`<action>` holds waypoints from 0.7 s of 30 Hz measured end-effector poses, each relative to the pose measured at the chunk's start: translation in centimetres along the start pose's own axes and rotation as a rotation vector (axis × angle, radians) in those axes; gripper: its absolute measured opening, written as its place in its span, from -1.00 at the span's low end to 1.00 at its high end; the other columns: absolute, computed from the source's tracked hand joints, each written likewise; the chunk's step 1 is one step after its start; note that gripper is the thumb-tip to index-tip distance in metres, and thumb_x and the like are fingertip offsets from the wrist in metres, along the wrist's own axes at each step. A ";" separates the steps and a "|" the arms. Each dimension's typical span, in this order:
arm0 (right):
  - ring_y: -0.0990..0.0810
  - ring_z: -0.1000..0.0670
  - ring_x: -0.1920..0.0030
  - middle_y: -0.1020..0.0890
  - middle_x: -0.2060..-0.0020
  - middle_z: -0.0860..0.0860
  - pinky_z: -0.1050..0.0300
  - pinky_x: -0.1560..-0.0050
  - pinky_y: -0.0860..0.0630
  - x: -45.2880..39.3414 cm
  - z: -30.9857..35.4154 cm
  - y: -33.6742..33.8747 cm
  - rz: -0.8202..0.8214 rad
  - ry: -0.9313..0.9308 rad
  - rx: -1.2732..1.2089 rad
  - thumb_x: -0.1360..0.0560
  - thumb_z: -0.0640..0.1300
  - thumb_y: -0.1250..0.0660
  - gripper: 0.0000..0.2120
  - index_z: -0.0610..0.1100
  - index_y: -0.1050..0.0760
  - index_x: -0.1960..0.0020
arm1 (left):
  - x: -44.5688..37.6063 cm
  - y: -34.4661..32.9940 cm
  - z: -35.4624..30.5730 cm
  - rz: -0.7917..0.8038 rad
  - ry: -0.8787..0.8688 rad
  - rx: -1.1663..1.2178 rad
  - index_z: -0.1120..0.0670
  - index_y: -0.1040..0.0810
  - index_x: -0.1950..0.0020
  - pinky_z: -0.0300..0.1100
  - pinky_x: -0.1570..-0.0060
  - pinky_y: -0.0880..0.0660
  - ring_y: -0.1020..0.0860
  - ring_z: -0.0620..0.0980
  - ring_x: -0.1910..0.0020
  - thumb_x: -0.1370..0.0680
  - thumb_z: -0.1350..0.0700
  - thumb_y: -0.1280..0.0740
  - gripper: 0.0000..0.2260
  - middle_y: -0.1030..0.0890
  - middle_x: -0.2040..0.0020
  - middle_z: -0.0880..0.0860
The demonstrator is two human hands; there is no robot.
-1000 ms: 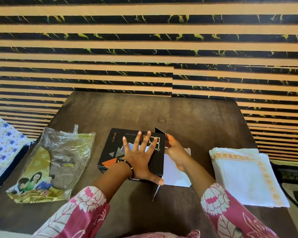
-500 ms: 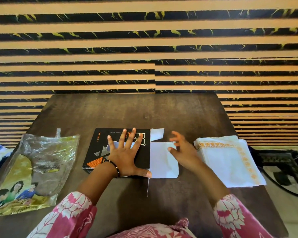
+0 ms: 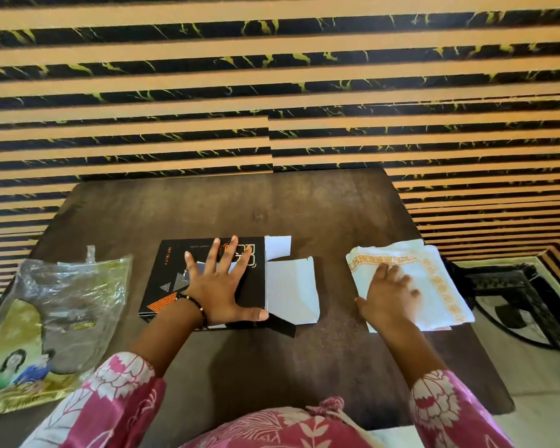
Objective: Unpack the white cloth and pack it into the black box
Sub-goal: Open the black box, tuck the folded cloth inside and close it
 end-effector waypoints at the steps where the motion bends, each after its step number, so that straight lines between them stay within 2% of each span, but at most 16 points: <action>1: -0.18 -0.37 -0.41 -0.13 -0.46 -0.27 -0.27 -0.30 -0.29 -0.3 0.0 0.1 0.006 -0.007 0.011 -0.41 0.14 -0.30 -0.14 -0.24 0.08 -0.46 | 0.0 0.1 0.0 -0.001 0.001 0.000 -0.11 0.33 -0.46 0.50 -0.27 0.29 0.38 0.16 -0.46 0.05 -0.67 0.19 0.20 0.42 -0.47 -0.01; 6: -0.29 -0.43 -0.34 -0.18 -0.42 -0.37 -0.25 -0.24 -0.41 -0.9 0.6 0.4 0.058 0.004 0.126 -0.48 -0.11 -0.23 -0.30 -0.33 0.05 -0.46 | 0.1 0.3 -0.1 0.008 0.002 -0.004 -0.12 0.32 -0.47 0.51 -0.26 0.28 0.38 0.16 -0.46 0.05 -0.67 0.19 0.19 0.47 -0.40 -0.06; 8: -0.40 -0.36 -0.29 -0.33 -0.35 -0.36 -0.20 -0.21 -0.46 -1.5 0.8 1.1 0.036 0.029 0.113 -0.47 -0.18 -0.25 -0.36 -0.35 -0.05 -0.43 | 0.2 0.4 -0.1 0.016 -0.004 -0.013 -0.11 0.32 -0.47 0.51 -0.25 0.28 0.38 0.16 -0.46 0.05 -0.68 0.21 0.19 0.43 -0.46 -0.02; 10: -0.52 -0.25 -0.18 -0.53 -0.20 -0.25 -0.08 -0.13 -0.52 -1.9 0.6 2.1 -0.005 0.026 0.008 -0.42 -0.19 -0.32 -0.47 -0.29 -0.28 -0.34 | 0.4 0.5 -0.2 0.016 -0.022 -0.011 -0.11 0.31 -0.47 0.52 -0.23 0.31 0.37 0.14 -0.46 0.04 -0.67 0.24 0.18 0.38 -0.50 0.01; 12: -0.57 -0.18 -0.09 -0.60 -0.07 -0.18 0.01 -0.02 -0.51 -1.8 0.1 3.8 -0.038 0.024 -0.102 -0.40 -0.19 -0.36 -0.61 -0.22 -0.44 -0.21 | 0.7 0.8 -0.3 -0.021 -0.039 -0.003 -0.09 0.25 -0.49 0.51 -0.20 0.38 0.35 0.09 -0.48 0.01 -0.66 0.31 0.16 0.32 -0.52 0.01; 14: -0.58 -0.17 -0.03 -0.62 -0.01 -0.17 0.04 0.04 -0.50 -1.6 -0.6 5.8 -0.077 0.033 -0.142 -0.41 -0.14 -0.35 -0.69 -0.20 -0.50 -0.13 | 1.1 1.6 -0.8 -0.112 -0.055 0.053 -0.06 0.12 -0.51 0.42 -0.18 0.46 0.32 0.03 -0.49 -0.05 -0.63 0.36 0.13 0.23 -0.54 -0.01; 16: -0.58 -0.18 -0.03 -0.62 0.01 -0.17 0.07 0.04 -0.49 -1.4 -1.3 8.0 -0.124 0.050 -0.214 -0.43 -0.08 -0.32 -0.70 -0.19 -0.51 -0.11 | 1.7 2.8 -2.1 -0.249 -0.103 0.206 -0.01 -0.03 -0.51 0.28 -0.26 0.48 0.23 -0.04 -0.51 -0.17 -0.58 0.34 0.05 0.07 -0.55 -0.02; 17: -0.58 -0.18 -0.01 -0.62 0.01 -0.17 0.09 0.07 -0.46 -1.2 -1.4 9.1 -0.140 0.065 -0.254 -0.42 -0.07 -0.31 -0.69 -0.20 -0.51 -0.11 | 2.1 3.6 -3.1 -0.305 -0.134 0.338 0.02 -0.11 -0.49 0.19 -0.34 0.41 0.13 -0.06 -0.52 -0.24 -0.56 0.28 -0.01 -0.05 -0.54 -0.02; 19: -0.58 -0.18 0.08 -0.62 0.05 -0.18 0.12 0.19 -0.42 -0.6 -1.1 11.2 -0.168 0.111 -0.316 -0.39 -0.05 -0.32 -0.67 -0.19 -0.50 -0.09 | 2.5 4.8 -5.1 -0.389 -0.141 0.684 0.08 -0.32 -0.41 -0.05 -0.45 0.07 -0.18 -0.04 -0.48 -0.39 -0.42 0.07 -0.21 -0.33 -0.45 0.02; 21: -0.57 -0.18 0.17 -0.63 0.12 -0.18 0.11 0.26 -0.44 0.5 0.1 13.3 -0.234 0.211 -0.347 -0.37 -0.05 -0.29 -0.67 -0.18 -0.48 -0.08 | 2.1 5.3 -6.8 -0.403 -0.089 0.942 0.10 -0.48 -0.27 -0.23 -0.30 -0.23 -0.41 -0.02 -0.32 -0.51 -0.25 -0.09 -0.46 -0.51 -0.29 0.05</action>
Point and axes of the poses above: each hand's wrist, its own x-axis away from the middle knuckle, its own y-axis out of the back of the hand, z = x × y, the point moved 3 cm from there along -x, towards the middle knuckle
